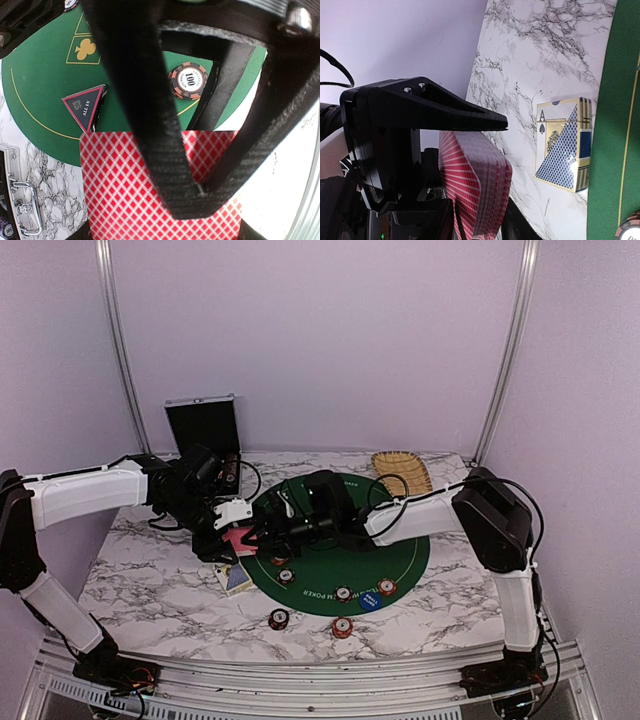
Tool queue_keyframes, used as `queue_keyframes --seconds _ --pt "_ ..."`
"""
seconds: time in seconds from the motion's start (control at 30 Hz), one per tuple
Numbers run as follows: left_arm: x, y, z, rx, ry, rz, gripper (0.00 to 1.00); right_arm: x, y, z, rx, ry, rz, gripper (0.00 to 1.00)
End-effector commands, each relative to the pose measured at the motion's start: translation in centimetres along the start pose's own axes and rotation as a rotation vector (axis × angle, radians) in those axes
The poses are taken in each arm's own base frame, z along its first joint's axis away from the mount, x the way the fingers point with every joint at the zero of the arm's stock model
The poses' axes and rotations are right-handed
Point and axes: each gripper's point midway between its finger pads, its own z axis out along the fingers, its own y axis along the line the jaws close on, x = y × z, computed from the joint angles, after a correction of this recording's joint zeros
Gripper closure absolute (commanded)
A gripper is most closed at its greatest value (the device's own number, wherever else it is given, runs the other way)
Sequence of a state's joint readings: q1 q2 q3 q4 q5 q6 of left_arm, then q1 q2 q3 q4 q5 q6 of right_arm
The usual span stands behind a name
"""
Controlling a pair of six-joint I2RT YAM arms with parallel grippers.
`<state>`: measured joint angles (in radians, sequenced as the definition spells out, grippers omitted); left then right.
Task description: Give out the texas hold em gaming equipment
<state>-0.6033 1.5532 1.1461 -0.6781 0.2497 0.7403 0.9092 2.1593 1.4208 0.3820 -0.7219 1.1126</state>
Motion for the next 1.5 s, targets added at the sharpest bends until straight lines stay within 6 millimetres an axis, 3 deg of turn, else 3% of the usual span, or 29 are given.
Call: queue_keyframes --seconds 0.0,0.93,1.47 --pt "-0.4 0.2 -0.8 -0.025 -0.022 0.006 0.78 -0.5 1.6 -1.0 -0.013 -0.017 -0.034 0.71" --pt "0.1 0.3 -0.4 -0.032 0.004 0.003 0.78 -0.8 2.7 -3.0 -0.018 -0.063 -0.042 0.95" --pt "0.7 0.2 -0.4 -0.04 0.018 0.006 0.79 -2.3 2.2 -7.0 -0.006 -0.12 -0.037 1.0"
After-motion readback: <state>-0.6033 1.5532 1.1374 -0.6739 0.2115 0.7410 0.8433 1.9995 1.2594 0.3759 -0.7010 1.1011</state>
